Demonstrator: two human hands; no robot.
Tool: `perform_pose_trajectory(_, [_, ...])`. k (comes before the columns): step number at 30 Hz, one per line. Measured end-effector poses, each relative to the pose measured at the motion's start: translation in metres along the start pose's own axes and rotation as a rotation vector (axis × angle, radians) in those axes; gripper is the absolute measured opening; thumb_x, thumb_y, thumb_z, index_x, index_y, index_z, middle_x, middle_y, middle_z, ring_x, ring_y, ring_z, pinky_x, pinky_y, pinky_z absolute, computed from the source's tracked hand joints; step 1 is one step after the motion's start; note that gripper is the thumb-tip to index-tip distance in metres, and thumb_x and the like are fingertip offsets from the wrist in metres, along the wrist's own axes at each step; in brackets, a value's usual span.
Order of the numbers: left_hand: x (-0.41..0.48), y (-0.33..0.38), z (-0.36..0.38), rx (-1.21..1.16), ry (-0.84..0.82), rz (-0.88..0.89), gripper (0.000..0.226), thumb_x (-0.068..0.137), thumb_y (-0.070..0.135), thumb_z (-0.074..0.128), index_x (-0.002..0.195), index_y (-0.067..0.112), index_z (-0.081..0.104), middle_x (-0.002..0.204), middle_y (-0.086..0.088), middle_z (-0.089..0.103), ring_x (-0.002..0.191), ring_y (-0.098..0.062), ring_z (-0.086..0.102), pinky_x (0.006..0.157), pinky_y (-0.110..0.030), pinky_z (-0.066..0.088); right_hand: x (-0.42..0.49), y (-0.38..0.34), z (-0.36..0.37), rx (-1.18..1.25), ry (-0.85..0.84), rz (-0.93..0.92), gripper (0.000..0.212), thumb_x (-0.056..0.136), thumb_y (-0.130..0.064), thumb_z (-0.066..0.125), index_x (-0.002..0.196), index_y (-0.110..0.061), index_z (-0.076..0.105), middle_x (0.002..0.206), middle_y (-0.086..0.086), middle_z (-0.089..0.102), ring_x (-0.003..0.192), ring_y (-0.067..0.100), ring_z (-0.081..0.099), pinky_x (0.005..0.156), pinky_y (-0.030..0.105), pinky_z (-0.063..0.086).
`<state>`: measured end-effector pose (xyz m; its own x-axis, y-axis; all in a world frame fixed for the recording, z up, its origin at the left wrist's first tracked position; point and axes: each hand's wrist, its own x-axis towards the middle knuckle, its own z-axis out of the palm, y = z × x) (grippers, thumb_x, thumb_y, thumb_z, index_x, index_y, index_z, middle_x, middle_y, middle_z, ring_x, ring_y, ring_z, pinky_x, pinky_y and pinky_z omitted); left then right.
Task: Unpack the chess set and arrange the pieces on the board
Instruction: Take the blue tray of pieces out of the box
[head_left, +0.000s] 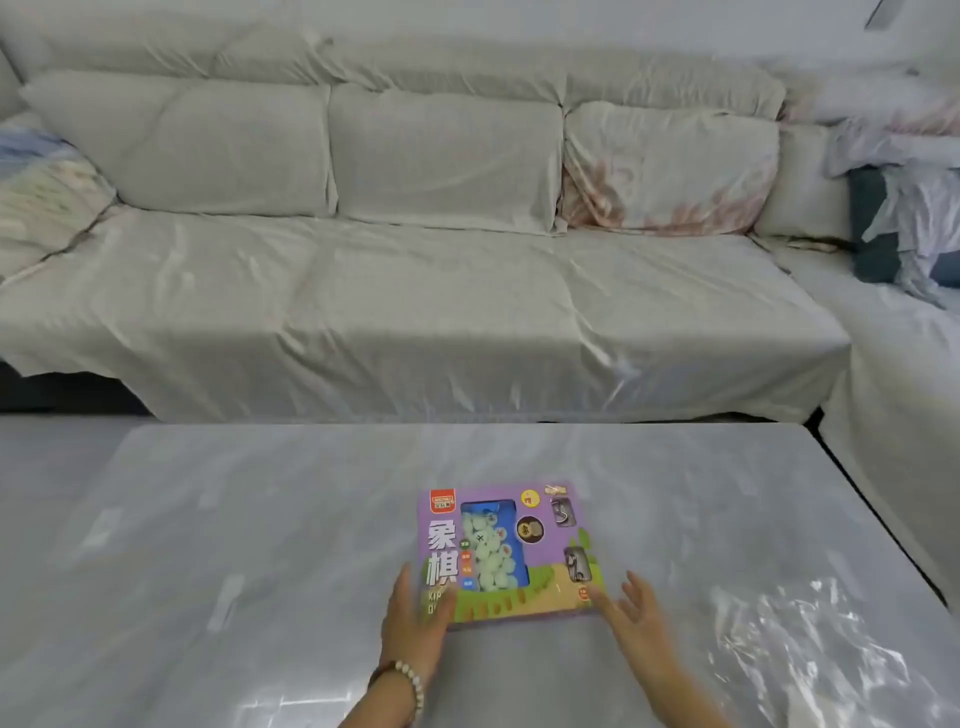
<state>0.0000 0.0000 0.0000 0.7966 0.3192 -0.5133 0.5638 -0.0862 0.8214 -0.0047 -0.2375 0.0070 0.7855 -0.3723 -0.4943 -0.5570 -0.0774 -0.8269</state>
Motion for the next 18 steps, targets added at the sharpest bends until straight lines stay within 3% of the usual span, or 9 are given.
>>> perform_pose_trajectory(2, [0.014,-0.015,0.010,0.013,-0.027,0.093,0.079,0.081,0.039,0.065,0.145,0.018,0.022,0.144,-0.005,0.037,0.131,-0.026,0.038,0.105,-0.045,0.038,0.019,0.008,0.013,-0.030,-0.031,-0.047,0.077,0.081,-0.024,0.071,0.144,-0.009,0.028,0.146,0.011,0.036,0.131,0.024,0.040,0.101,0.030,0.032])
perform_pose_trajectory(4, [0.032,-0.034,0.015,-0.001,-0.049,0.121,0.077,0.077,0.047,0.065,0.141,0.027,0.028,0.139,0.000,0.043,0.127,-0.023,0.044,0.101,-0.046,0.043,0.043,0.021,0.025,-0.124,-0.039,-0.108,0.079,0.077,-0.035,0.074,0.141,-0.013,0.034,0.141,0.008,0.043,0.127,0.022,0.044,0.103,0.031,0.034])
perform_pose_trajectory(6, [0.051,-0.051,0.014,0.085,-0.035,0.215,0.055,0.069,0.064,0.063,0.117,0.044,0.045,0.121,0.009,0.058,0.109,-0.017,0.058,0.088,-0.043,0.052,0.057,0.036,0.034,-0.242,0.016,-0.164,0.086,0.065,-0.054,0.077,0.135,-0.017,0.043,0.129,0.005,0.051,0.119,0.021,0.049,0.104,0.038,0.038])
perform_pose_trajectory(8, [0.068,-0.067,0.015,0.196,0.045,0.372,0.049,0.064,0.075,0.060,0.104,0.049,0.048,0.103,0.017,0.063,0.096,-0.010,0.059,0.078,-0.034,0.055,0.070,0.048,0.040,-0.341,0.066,-0.228,0.086,0.056,-0.064,0.076,0.126,-0.019,0.051,0.116,0.001,0.054,0.111,0.021,0.053,0.099,0.040,0.043])
perform_pose_trajectory(11, [0.074,-0.078,0.021,0.228,0.140,0.516,0.055,0.068,0.068,0.058,0.115,0.041,0.046,0.101,0.015,0.058,0.094,-0.007,0.050,0.074,-0.021,0.045,0.086,0.057,0.045,-0.413,0.123,-0.313,0.079,0.045,-0.081,0.066,0.101,-0.025,0.061,0.097,-0.001,0.063,0.094,0.020,0.060,0.083,0.041,0.052])
perform_pose_trajectory(15, [0.076,-0.093,0.022,0.220,0.196,0.588,0.063,0.070,0.069,0.054,0.120,0.031,0.047,0.098,0.015,0.058,0.090,0.000,0.049,0.088,-0.036,0.049,0.082,0.071,0.056,-0.414,0.189,-0.446,0.064,0.050,-0.078,0.063,0.086,-0.025,0.062,0.078,-0.006,0.064,0.084,0.023,0.060,0.074,0.038,0.051])
perform_pose_trajectory(18, [0.074,-0.101,0.017,0.195,0.180,0.592,0.065,0.067,0.073,0.052,0.118,0.034,0.045,0.101,0.012,0.060,0.091,-0.006,0.051,0.073,-0.023,0.048,0.074,0.086,0.060,-0.389,0.242,-0.546,0.055,0.056,-0.073,0.066,0.086,-0.028,0.062,0.075,-0.008,0.063,0.080,0.022,0.058,0.074,0.041,0.050])
